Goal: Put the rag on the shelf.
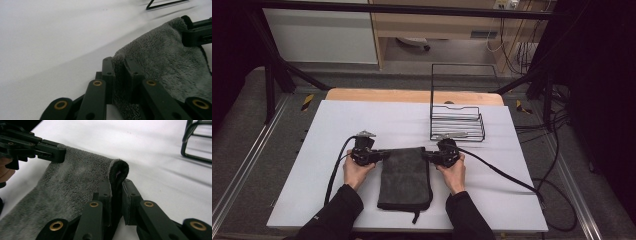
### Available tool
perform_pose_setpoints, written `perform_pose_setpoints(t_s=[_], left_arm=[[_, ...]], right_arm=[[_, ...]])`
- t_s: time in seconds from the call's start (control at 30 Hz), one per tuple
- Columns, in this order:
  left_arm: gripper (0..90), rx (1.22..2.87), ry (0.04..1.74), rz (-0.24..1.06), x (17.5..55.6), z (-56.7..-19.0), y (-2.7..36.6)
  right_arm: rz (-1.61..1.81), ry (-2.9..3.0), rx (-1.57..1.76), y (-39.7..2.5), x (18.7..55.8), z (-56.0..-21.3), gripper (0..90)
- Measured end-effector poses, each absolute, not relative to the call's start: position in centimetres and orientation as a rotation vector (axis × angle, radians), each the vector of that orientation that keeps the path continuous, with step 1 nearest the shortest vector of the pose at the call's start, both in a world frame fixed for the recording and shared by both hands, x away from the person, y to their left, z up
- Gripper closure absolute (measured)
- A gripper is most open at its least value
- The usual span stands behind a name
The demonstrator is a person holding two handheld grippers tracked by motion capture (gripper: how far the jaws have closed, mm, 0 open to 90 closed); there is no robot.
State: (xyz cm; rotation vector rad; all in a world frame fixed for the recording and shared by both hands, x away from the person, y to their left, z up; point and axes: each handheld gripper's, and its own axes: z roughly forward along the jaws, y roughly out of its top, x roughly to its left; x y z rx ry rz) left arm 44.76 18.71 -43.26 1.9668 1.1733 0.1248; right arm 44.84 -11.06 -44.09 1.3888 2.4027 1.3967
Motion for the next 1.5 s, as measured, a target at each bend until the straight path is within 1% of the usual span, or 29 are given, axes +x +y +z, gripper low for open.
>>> perform_pose_setpoints(t_s=[0.23, 0.73, 0.83, 1.0, 1.2, 1.5], left_arm=[[79.8, 1.929, 1.130, 0.135, 43.7, -41.9, 19.2], [80.0, 1.891, 1.051, 0.205, 41.6, -39.1, 19.3], [80.0, 1.880, 1.032, 0.233, 41.2, -38.4, 19.3], [80.0, 1.848, 1.000, 0.233, 40.5, -37.2, 19.3], [80.0, 1.819, 0.952, 0.265, 39.7, -35.6, 19.0], [80.1, 1.775, 0.890, 0.306, 39.0, -33.6, 17.9]], right_arm=[[1.470, 2.372, 1.340, -11.4, 43.8, -42.7, 80.3], [1.572, 2.309, 1.248, -11.9, 42.0, -40.6, 80.4], [1.587, 2.292, 1.223, -12.0, 41.6, -39.9, 80.4], [1.629, 2.248, 1.185, -12.4, 40.8, -38.6, 80.4], [1.657, 2.206, 1.151, -12.9, 40.2, -37.5, 80.5], [1.672, 2.127, 1.080, -14.2, 38.9, -34.6, 80.6]])
